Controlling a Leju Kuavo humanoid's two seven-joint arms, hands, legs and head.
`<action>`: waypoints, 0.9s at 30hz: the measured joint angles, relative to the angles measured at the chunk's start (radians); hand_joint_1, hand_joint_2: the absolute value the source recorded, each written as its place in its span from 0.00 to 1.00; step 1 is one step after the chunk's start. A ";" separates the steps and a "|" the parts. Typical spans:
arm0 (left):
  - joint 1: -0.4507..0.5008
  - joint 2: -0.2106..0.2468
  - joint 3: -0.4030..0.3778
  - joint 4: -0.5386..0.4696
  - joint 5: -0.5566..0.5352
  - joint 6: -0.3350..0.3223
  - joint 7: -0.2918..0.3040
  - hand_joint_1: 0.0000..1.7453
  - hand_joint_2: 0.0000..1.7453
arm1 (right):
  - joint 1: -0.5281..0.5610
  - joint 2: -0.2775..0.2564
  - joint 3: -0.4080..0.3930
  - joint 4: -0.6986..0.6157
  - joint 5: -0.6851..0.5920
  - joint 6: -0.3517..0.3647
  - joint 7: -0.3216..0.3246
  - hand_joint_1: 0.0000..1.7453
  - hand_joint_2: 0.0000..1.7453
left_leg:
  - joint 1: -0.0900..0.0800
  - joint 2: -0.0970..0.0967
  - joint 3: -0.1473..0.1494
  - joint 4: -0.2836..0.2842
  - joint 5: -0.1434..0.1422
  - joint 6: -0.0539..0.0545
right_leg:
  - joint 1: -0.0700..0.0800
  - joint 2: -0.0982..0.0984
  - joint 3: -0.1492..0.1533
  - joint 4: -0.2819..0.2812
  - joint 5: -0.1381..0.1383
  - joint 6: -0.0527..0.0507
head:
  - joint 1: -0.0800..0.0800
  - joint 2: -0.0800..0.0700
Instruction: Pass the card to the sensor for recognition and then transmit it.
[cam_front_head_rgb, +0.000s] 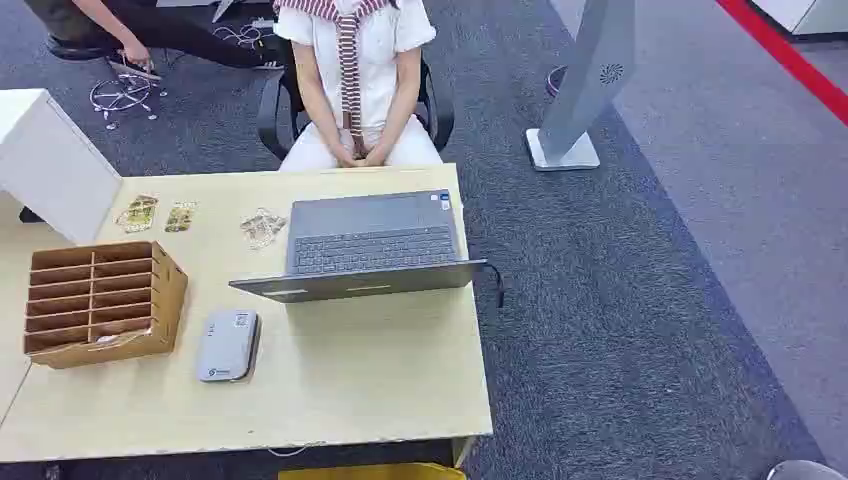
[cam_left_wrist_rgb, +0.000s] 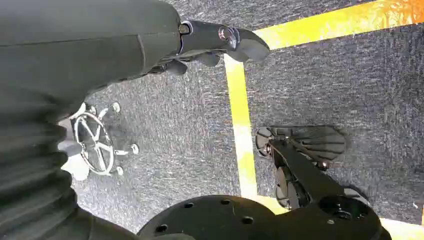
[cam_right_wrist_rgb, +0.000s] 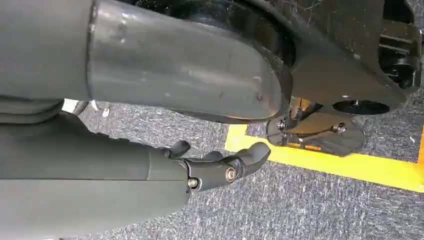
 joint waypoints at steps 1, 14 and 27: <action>0.000 0.000 0.000 0.000 0.000 0.000 0.000 0.00 1.00 | 0.000 0.000 0.000 0.000 0.000 0.000 0.000 0.00 0.00 | 0.000 0.000 0.000 0.000 0.000 0.000 | 0.000 0.000 0.000 0.000 0.000 0.000 | 0.000 0.000; 0.000 0.000 0.000 0.000 0.000 0.000 0.000 0.00 1.00 | 0.000 0.000 0.000 0.000 0.000 0.000 0.000 0.00 1.00 | 0.000 0.000 0.000 0.000 0.000 0.000 | 0.000 0.000 0.000 0.000 0.000 0.000 | 0.000 0.000; -0.037 -0.045 0.235 -0.027 -0.026 -0.023 -0.040 0.00 0.00 | -0.034 0.002 -0.201 0.000 0.190 -0.006 -0.080 0.00 0.00 | 0.000 0.000 0.001 0.000 0.000 0.000 | 0.000 0.000 0.001 0.000 0.000 0.000 | 0.000 0.000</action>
